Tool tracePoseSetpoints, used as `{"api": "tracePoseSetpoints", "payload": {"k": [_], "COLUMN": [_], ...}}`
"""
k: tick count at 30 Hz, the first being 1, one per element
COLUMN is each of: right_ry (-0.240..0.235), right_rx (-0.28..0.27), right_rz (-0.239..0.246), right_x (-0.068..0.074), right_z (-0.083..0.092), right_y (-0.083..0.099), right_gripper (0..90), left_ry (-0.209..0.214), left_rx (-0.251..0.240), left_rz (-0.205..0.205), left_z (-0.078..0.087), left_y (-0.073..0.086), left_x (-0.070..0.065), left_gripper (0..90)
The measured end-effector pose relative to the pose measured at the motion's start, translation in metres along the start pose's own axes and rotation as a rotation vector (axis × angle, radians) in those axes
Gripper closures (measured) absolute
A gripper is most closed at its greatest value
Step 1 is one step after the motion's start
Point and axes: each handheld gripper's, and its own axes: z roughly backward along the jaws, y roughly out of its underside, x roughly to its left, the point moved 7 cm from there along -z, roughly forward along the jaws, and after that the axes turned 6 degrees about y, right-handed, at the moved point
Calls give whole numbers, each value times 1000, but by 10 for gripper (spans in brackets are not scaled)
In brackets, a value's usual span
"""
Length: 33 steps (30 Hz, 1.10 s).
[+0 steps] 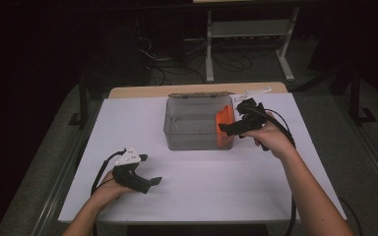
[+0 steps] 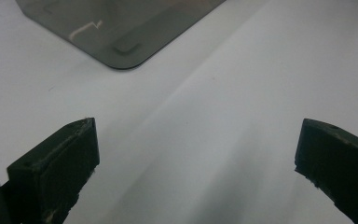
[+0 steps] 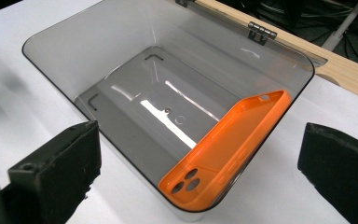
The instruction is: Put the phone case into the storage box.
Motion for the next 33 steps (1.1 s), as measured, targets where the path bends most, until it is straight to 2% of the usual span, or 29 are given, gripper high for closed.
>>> {"api": "tracePoseSetpoints", "payload": {"k": [11, 33], "right_ry": [-30, -44], "right_rx": [-12, -37], "right_rz": [3, -16], "right_x": [7, 13], "right_z": [2, 3], "right_y": [17, 58], "right_gripper": [0, 0], "left_ry": [0, -1], "left_rx": [1, 8], "left_rz": [3, 1], "left_z": [0, -1], "left_y": [0, 1], "left_x": [0, -1], "left_gripper": [0, 0]}}
